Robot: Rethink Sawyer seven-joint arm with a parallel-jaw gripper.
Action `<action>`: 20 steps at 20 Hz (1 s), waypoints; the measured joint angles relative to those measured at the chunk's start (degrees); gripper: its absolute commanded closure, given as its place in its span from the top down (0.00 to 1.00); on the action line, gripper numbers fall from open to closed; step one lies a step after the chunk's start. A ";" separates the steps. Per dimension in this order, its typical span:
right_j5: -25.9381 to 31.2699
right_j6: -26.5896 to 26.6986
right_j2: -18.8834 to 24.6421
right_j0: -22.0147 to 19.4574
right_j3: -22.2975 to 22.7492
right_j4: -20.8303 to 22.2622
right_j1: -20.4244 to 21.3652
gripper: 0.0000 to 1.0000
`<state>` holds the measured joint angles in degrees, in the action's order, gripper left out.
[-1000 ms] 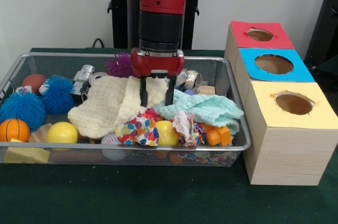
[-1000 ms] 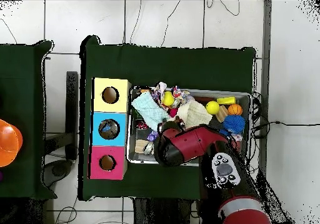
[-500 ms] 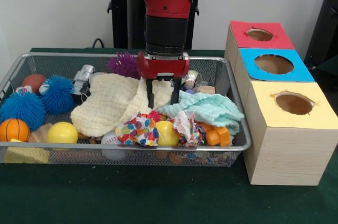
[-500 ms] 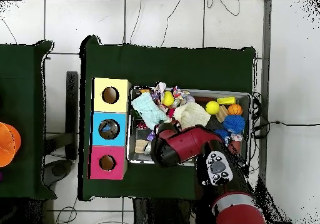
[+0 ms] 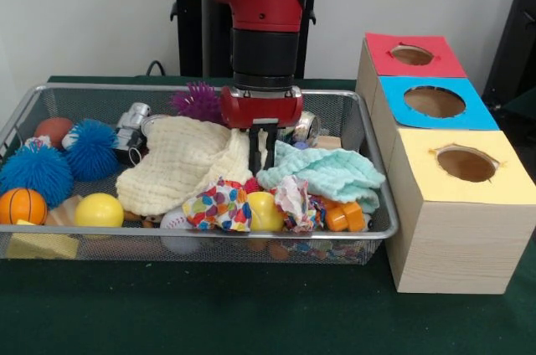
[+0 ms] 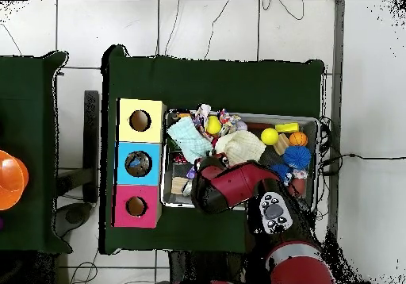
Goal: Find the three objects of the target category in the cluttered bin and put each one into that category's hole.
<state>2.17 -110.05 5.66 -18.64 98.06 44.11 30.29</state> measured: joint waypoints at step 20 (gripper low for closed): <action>15.16 0.01 14.58 -17.79 10.78 -11.36 14.99 0.00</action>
<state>17.33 -110.03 20.24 -36.43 108.84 32.75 45.27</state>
